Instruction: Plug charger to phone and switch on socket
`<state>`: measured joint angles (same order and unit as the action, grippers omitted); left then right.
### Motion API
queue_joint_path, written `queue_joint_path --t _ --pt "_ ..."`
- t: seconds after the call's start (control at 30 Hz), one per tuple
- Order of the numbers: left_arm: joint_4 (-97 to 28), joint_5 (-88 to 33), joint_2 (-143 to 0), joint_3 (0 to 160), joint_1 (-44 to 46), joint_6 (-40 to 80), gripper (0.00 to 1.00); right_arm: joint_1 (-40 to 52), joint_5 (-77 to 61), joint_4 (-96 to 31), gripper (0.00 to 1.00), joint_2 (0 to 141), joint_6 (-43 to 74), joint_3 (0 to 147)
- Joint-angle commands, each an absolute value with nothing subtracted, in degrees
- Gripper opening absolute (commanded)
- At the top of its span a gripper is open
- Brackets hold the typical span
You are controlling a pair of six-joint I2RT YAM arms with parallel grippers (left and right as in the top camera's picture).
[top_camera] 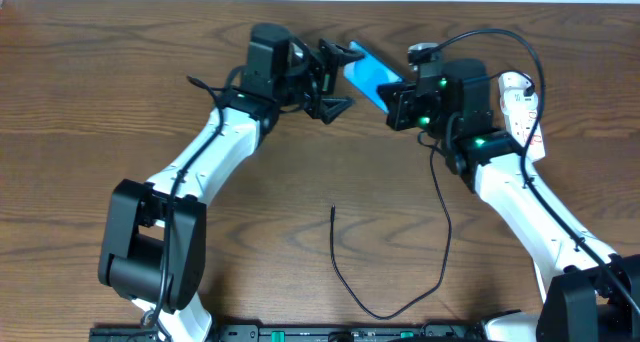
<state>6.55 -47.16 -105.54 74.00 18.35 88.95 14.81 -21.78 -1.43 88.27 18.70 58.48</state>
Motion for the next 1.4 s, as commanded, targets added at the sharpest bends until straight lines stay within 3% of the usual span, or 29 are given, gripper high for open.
queue_joint_path --t 0.0,0.17,0.47,0.57,0.77,0.97,1.37 --pt "6.76 -53.41 -103.48 75.57 15.64 88.82 0.9 12.71 -23.07 -0.6 0.01 88.14 20.86 59.79" --pt "6.79 -56.16 -103.48 75.57 12.45 87.22 0.9 11.46 -24.43 -0.34 0.01 88.14 27.09 59.79" --pt "6.76 -57.95 -103.48 75.57 6.74 85.56 0.9 11.29 -27.38 3.25 0.01 88.14 52.77 59.79" --pt "6.79 -57.91 -103.48 75.57 6.22 85.58 0.99 11.35 -27.59 3.25 0.01 88.14 61.82 59.79" --pt "6.76 -57.41 -103.5 75.57 6.17 85.56 1.0 11.62 -28.64 4.12 0.01 88.14 77.97 59.79" --pt "6.79 -54.33 -103.5 75.57 6.17 79.13 1.0 13.96 -28.14 10.0 0.01 88.14 85.17 59.79" --pt "14.7 -50.85 -103.53 75.57 7.25 81.3 1.0 21.32 -18.37 14.7 0.01 88.14 95.2 59.79"
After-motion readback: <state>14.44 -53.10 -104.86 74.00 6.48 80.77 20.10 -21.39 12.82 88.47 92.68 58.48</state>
